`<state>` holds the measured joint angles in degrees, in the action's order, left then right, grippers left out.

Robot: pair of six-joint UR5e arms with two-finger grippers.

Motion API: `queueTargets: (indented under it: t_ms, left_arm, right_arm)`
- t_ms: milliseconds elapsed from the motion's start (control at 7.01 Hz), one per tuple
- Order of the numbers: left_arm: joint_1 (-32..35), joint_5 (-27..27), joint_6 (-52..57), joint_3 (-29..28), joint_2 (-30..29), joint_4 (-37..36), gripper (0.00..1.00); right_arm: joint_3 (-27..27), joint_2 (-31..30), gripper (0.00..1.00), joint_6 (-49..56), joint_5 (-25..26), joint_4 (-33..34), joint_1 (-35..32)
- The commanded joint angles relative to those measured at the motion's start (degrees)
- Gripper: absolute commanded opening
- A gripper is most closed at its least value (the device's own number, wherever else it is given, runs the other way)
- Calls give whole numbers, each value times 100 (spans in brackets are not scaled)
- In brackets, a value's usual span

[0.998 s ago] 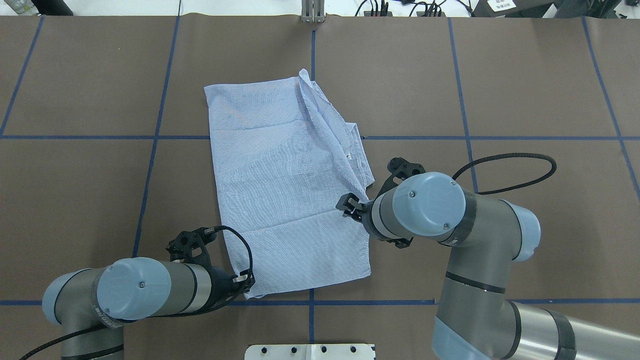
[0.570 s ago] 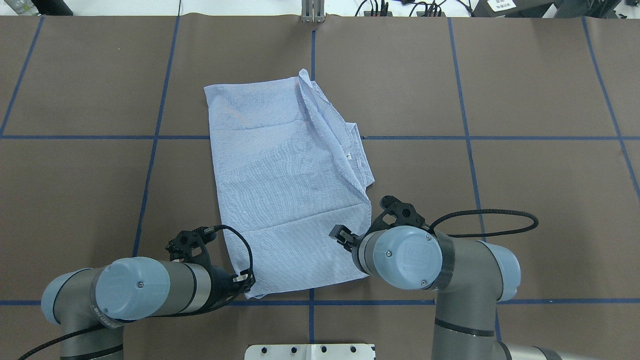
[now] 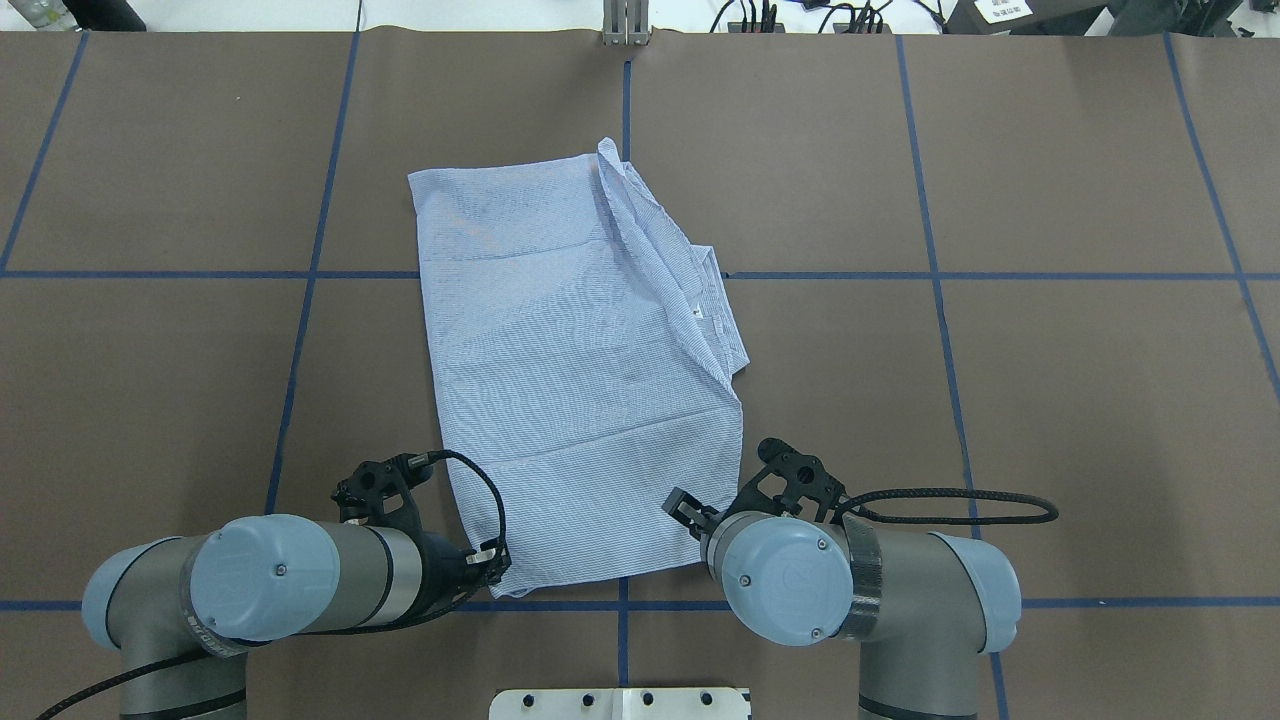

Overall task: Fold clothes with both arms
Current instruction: 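Lower the right gripper to the shirt corner nearest the robot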

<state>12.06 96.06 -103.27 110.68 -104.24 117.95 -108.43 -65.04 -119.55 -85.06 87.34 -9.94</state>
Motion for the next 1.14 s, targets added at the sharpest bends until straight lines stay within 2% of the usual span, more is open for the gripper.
queueTargets:
  t_ms: [0, 143, 570, 713, 855, 998]
  left_arm:
    - [-2, 0, 0, 6, 0, 0, 0]
    - [7, 0, 0, 6, 9, 0, 0]
    - [16, 9, 0, 23, 9, 0, 0]
    - [16, 9, 0, 49, 35, 0, 0]
    - [16, 9, 9, 50, 44, 0, 0]
    - [25, 9, 9, 58, 53, 0, 0]
  right_arm:
    - [41, 18, 89, -138, 207, 2, 97]
    - [50, 27, 84, -260, 252, -50, 98]
    - [191, 167, 82, -463, 366, -60, 133]
    - [200, 202, 78, -516, 367, -60, 133]
    - [226, 229, 61, -656, 367, -60, 133]
    - [244, 255, 55, -657, 367, -60, 133]
